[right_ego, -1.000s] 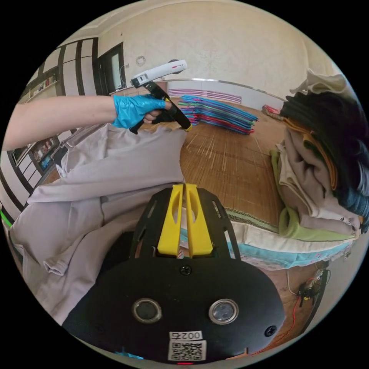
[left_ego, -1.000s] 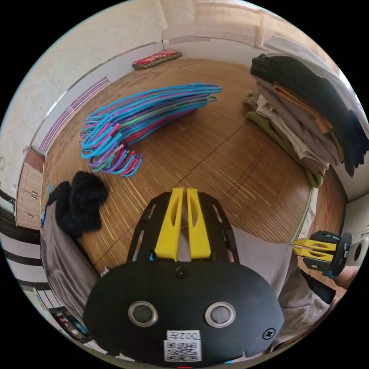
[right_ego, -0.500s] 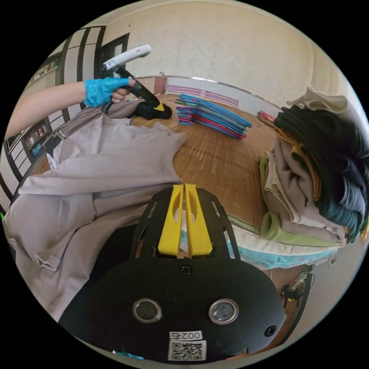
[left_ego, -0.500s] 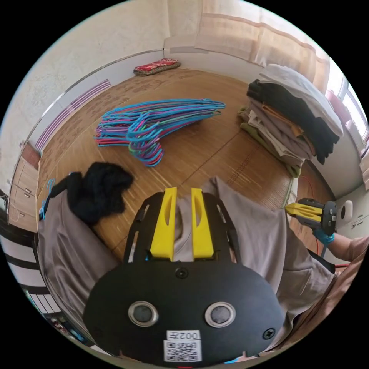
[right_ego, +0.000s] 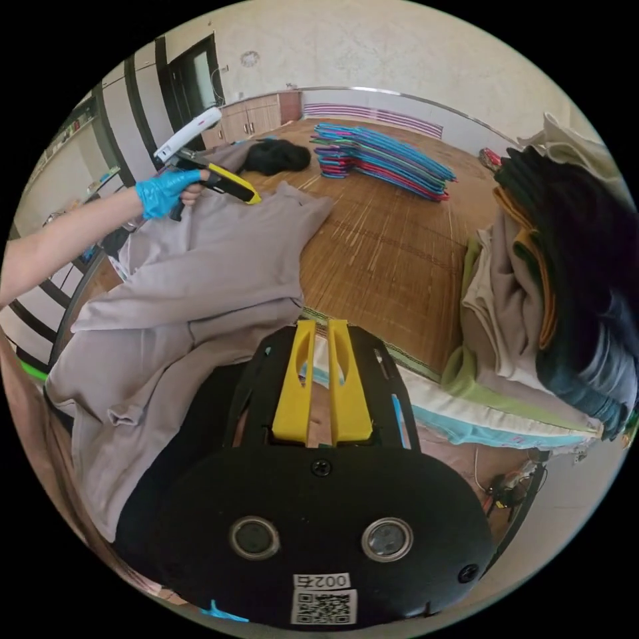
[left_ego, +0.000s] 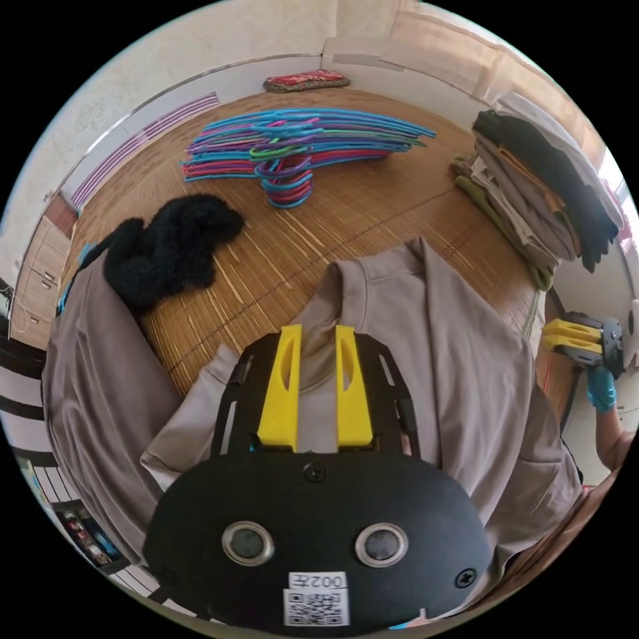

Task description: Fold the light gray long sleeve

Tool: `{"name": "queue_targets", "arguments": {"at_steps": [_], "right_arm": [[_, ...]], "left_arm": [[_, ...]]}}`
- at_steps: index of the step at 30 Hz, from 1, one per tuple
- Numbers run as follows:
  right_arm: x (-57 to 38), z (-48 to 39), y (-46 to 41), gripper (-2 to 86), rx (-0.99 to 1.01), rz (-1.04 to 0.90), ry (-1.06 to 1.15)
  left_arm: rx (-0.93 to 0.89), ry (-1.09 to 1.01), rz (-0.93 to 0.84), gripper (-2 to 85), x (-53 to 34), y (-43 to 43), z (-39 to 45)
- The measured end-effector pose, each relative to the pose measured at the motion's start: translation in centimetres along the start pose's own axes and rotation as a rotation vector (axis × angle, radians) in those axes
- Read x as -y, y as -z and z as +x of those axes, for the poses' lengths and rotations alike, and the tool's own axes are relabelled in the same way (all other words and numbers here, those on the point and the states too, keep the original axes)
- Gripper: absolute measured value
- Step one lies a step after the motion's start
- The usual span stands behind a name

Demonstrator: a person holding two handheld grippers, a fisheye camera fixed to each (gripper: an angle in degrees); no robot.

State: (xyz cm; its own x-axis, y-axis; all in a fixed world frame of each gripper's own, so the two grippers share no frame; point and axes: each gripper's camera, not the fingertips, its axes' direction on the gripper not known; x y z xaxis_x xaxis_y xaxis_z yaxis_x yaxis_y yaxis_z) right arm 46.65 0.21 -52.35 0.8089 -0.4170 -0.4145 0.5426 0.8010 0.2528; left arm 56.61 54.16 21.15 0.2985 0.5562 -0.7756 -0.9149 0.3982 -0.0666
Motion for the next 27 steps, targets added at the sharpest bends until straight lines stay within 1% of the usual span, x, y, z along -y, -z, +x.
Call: {"name": "queue_targets", "arguments": {"at_steps": [5,7,10,12,15,19,22,25,27], "right_arm": [[0.6,-4.1,0.5,4.2,0.073,0.041,0.057],[0.9,-6.4,0.5,4.6,0.102,0.058,0.093],[1.0,-10.9,0.7,5.2,0.185,0.108,0.176],[0.8,-15.5,0.6,6.0,0.263,0.120,0.292],[-0.3,-21.9,-0.6,7.3,0.312,0.088,0.455],[-2.1,-28.9,-3.1,9.9,0.300,0.034,0.607],[-3.6,-33.6,-5.4,11.2,0.257,-0.012,0.705],[-5.0,-37.7,-7.7,11.2,0.210,-0.060,0.780],[-6.1,-40.5,-9.3,10.3,0.144,-0.098,0.827]], "left_arm": [[0.030,0.040,0.028,3.4,-1.4,1.7,-0.2],[0.042,0.019,0.076,3.2,-2.8,4.1,0.0],[0.027,-0.044,0.101,4.0,-5.4,7.7,0.3],[0.008,-0.095,0.098,4.2,-7.7,9.7,0.7],[-0.075,-0.181,0.063,4.6,-12.3,12.0,1.5],[-0.163,-0.221,-0.031,6.0,-19.2,12.9,2.5],[-0.143,-0.177,-0.088,6.4,-23.2,12.8,2.8],[-0.111,-0.096,-0.085,5.7,-26.4,12.7,2.7],[-0.090,-0.047,-0.046,4.3,-27.8,13.0,2.6]]}}
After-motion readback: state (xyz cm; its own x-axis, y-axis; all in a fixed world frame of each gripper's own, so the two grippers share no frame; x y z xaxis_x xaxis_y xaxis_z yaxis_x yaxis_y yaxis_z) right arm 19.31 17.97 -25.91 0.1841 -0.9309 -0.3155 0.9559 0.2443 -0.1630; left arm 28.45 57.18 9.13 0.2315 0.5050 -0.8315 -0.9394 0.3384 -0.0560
